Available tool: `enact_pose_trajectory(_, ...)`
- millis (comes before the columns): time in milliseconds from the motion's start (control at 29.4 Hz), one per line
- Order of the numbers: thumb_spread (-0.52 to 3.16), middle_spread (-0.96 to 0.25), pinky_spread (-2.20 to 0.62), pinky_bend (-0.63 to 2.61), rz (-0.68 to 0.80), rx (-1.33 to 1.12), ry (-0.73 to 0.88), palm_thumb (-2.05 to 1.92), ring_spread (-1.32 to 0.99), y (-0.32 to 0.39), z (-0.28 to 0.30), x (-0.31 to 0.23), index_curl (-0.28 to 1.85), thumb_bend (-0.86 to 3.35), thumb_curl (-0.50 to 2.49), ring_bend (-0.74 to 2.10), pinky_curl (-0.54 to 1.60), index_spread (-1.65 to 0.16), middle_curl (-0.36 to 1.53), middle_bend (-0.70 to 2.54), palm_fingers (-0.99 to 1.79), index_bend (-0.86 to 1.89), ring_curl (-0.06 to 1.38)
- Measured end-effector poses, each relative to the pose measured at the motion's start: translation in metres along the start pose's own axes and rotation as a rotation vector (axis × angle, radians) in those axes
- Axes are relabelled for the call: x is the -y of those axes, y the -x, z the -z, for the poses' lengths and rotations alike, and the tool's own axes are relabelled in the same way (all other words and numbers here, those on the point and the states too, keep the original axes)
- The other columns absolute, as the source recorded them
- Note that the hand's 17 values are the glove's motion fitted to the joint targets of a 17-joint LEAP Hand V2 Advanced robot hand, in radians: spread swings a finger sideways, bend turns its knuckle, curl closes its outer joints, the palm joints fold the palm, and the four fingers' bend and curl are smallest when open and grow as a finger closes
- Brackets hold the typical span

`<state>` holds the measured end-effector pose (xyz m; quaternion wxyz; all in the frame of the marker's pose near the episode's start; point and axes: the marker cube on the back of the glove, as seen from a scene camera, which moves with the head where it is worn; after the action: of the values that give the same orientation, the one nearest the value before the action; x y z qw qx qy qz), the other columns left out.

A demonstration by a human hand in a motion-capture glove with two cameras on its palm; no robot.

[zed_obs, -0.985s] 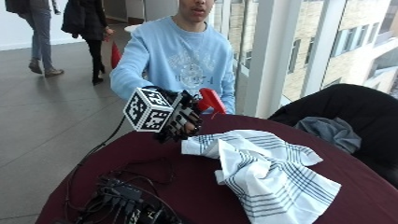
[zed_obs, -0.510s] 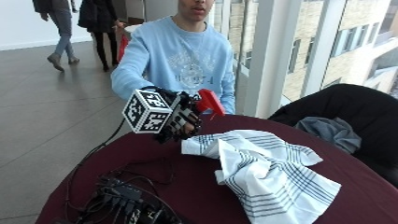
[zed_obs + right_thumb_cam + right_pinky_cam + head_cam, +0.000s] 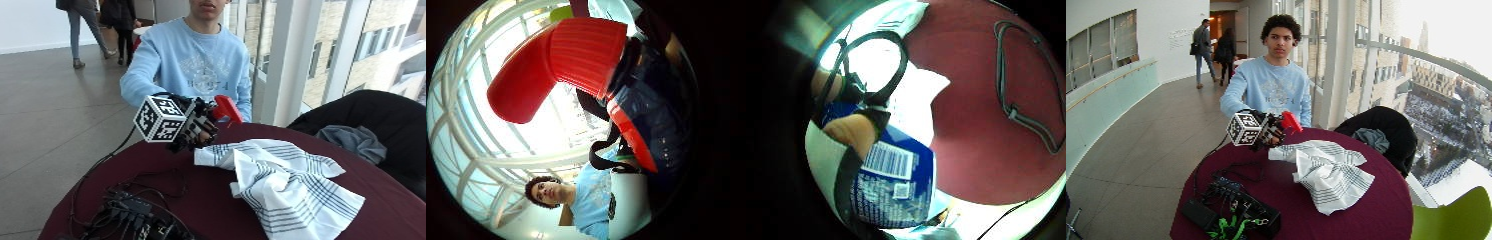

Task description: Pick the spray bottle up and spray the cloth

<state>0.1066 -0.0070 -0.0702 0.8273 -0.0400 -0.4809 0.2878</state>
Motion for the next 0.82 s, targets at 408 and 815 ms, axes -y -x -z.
enact_pose_trajectory(408,1.02,-0.06,0.26,0.20,-0.008,0.000,0.006,0.85,0.01,-0.0014,-0.0010,-0.0010,0.37,-0.02,0.53,0.43,0.36,-0.16,0.48,0.25,1.11,0.14,0.40)
enact_pose_trajectory(815,1.02,-0.06,0.26,0.21,-0.017,-0.005,0.002,0.85,0.01,-0.0022,-0.0011,0.0007,0.37,-0.02,0.53,0.43,0.37,-0.16,0.49,0.25,1.11,0.14,0.40)
